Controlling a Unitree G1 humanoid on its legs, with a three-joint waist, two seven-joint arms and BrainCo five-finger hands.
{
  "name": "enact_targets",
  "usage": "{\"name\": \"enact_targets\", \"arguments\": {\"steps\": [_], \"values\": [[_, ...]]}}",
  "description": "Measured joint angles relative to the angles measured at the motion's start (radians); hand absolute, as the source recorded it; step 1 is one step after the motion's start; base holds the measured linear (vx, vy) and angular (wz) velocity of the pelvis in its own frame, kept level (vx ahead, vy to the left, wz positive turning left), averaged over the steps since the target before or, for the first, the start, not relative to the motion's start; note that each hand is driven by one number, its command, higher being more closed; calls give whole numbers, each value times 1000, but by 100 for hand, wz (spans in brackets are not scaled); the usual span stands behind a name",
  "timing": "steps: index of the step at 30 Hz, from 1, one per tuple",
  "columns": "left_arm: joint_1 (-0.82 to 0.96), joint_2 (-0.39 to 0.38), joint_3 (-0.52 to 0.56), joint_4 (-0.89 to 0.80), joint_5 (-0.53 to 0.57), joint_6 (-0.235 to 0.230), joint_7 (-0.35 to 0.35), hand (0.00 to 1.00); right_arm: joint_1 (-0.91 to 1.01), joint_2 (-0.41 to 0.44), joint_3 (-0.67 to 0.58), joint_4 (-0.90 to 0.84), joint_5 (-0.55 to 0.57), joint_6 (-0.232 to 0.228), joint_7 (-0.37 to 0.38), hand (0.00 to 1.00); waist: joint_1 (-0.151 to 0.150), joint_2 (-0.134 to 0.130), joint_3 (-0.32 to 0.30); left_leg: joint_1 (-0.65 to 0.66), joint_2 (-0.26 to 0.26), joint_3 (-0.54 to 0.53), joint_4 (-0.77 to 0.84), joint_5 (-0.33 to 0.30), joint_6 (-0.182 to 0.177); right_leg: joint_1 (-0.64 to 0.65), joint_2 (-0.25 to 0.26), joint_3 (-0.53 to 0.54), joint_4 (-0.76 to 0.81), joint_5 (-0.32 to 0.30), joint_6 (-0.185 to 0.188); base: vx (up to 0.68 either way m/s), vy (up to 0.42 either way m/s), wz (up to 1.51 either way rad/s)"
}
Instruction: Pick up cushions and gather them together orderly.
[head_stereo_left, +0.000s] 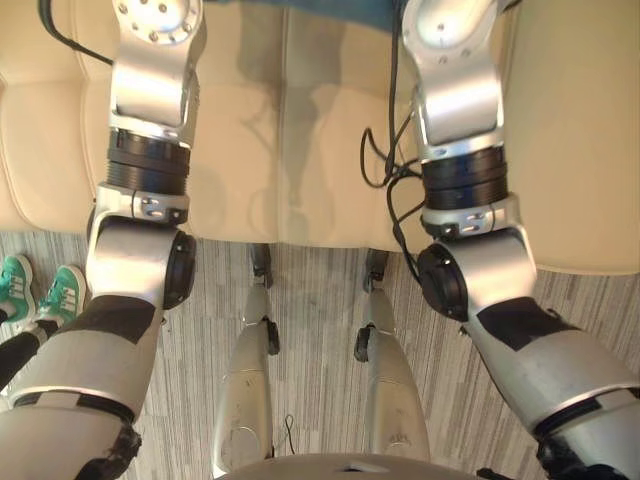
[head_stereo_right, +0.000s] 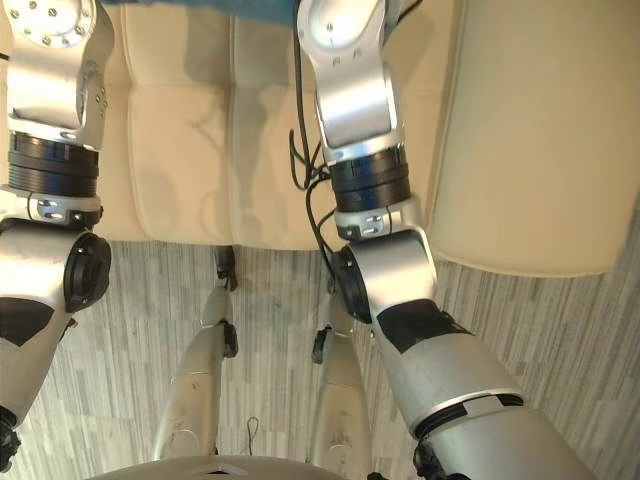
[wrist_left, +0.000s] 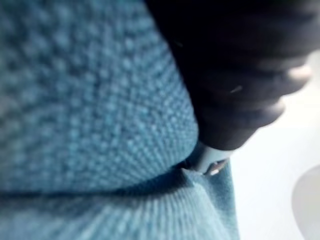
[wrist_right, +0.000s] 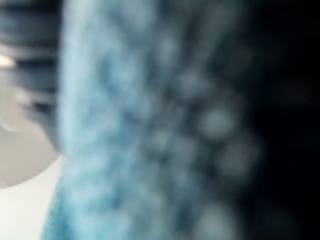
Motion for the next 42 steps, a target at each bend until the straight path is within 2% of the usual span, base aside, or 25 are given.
{"name": "enact_targets", "arguments": {"steps": [4, 8, 13, 17, 22, 27, 29, 31, 33, 36, 39, 42], "values": [[28, -33, 84, 0, -21, -1, 30, 0, -13, -9, 0, 25, 12, 4, -22, 0, 19, 0, 1, -45, 13, -12, 0, 5, -7, -37, 11, -20, 0, 0, 0, 36, 43, 3], [132, -64, 156, -5, -38, -2, 29, 0, 5, -10, -16, 79, 51, 8, -6, 0, 18, 9, 27, -56, 15, -13, -1, 7, -10, -45, 12, -25, 0, -3, 0, 17, 52, 2], [249, -85, 166, -5, -37, -1, 7, 0, 116, -19, -34, 70, 53, 7, 48, 0, 14, 9, 47, -90, 22, -16, -1, 15, -21, -73, 20, -23, 0, -10, -3, -21, 44, 2], [331, -112, 162, -4, -37, 0, -21, 0, 170, -20, -45, 64, 90, 6, 84, 0, -1, 8, 65, -85, 26, -13, 0, 21, -27, -70, 24, -18, 1, -7, -5, -36, 28, -3], [394, -127, 135, -5, -61, 0, -52, 0, 248, -41, -32, -35, 133, -7, 105, 0, -7, 6, 67, -39, 28, 14, 0, 21, -27, -43, 27, 9, 1, -3, -8, -33, 16, -12], [471, -123, 111, -56, -87, -2, -86, 0, 416, -77, -35, -187, 181, -26, 147, 0, -10, 5, 68, 44, 43, 34, 0, 20, -27, 10, 43, 31, 30, -11, -13, -50, -15, -15], [527, -114, 106, -108, -97, -14, -108, 0, 507, -88, -38, -252, 205, -40, 185, 0, -11, 4, 69, 87, 52, 41, 0, 16, -29, 44, 53, 35, 36, -18, -18, -93, -46, -15], [647, -107, 103, -172, -107, -37, -150, 0, 688, -99, -42, -360, 211, -57, 234, 0, -15, 4, 70, 150, 60, 43, -1, 3, -25, 92, 61, 38, 62, -52, -21, -116, -45, -8], [703, -107, 103, -177, -112, -43, -174, 0, 766, -97, -42, -380, 214, -69, 260, 0, -18, 5, 70, 182, 61, 44, -1, -6, -21, 116, 62, 38, 76, -64, -20, -73, -14, 0], [910, -117, 108, -217, -138, -51, -256, 0, 1026, -76, -48, -438, 231, -91, 342, 0, -25, 5, 70, 282, 58, 46, -1, -33, -18, 198, 57, 36, 119, -106, -20, -16, 8, 6], [1142, -195, 123, -231, -156, -51, -343, 0, 1265, 15, -65, -439, 247, -110, 424, 0, -27, 5, 67, 384, 50, 49, -1, -53, -14, 278, 48, 34, 166, -150, -18, 54, 3, 4], [1271, -262, 119, -176, -172, -47, -394, 0, 1393, 62, -64, -378, 246, -116, 471, 0, -30, 4, 56, 461, 41, 53, 10, -79, -12, 339, 36, 35, 208, -189, -11, 58, 4, 4]]}}
